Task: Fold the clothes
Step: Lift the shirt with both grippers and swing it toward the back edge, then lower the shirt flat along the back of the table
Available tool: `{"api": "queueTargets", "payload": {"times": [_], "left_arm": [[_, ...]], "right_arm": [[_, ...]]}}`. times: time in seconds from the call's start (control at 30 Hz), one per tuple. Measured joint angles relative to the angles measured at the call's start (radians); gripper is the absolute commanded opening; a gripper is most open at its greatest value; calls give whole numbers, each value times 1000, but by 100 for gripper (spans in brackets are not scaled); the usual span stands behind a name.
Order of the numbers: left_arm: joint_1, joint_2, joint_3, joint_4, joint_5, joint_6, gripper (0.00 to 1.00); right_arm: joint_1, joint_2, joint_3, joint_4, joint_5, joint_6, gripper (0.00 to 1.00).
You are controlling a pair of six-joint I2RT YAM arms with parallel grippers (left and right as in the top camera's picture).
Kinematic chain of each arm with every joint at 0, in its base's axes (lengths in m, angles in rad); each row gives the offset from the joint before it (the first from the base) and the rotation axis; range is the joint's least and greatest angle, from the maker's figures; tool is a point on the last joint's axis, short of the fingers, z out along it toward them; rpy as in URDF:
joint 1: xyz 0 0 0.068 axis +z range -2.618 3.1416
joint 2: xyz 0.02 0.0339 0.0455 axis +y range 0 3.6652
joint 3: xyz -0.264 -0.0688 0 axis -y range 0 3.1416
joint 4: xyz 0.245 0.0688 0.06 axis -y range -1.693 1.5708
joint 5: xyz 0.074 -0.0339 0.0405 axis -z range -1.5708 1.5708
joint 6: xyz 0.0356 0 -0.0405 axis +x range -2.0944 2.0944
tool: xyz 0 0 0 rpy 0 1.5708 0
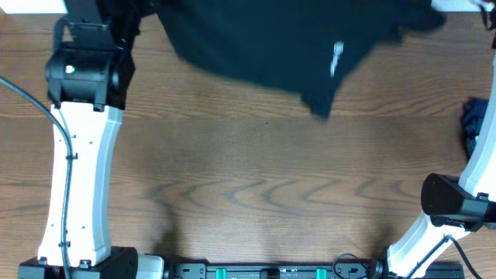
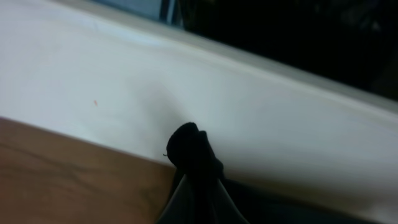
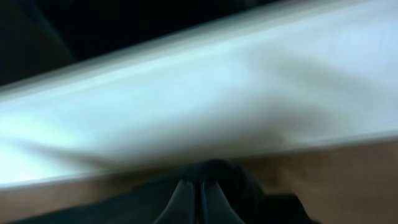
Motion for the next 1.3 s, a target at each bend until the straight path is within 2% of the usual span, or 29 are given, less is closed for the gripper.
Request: {"api": "queueTargets", "payload": {"times": [0.2, 0.4, 0.63, 0.8, 1.1, 1.3], "left_arm": [[42, 9, 0, -6, 11, 0, 6], [48, 92, 3, -109, 19, 0, 6], [48, 230, 2, -298, 54, 0, 6], [48, 254, 2, -374, 63, 0, 6], [50, 254, 2, -479, 81, -5, 6], [52, 248, -35, -504, 86, -35, 6]], "right_arm": [[-15, -6, 2, 18, -38, 33, 1], [-25, 21, 8, -167, -40, 23, 1], [-30, 206, 14, -401, -27, -54, 1], [-30, 318, 3, -499, -21, -118, 1], [-34, 316, 3, -628, -23, -227, 1], [-34, 316, 3, -712, -25, -245, 2]]}}
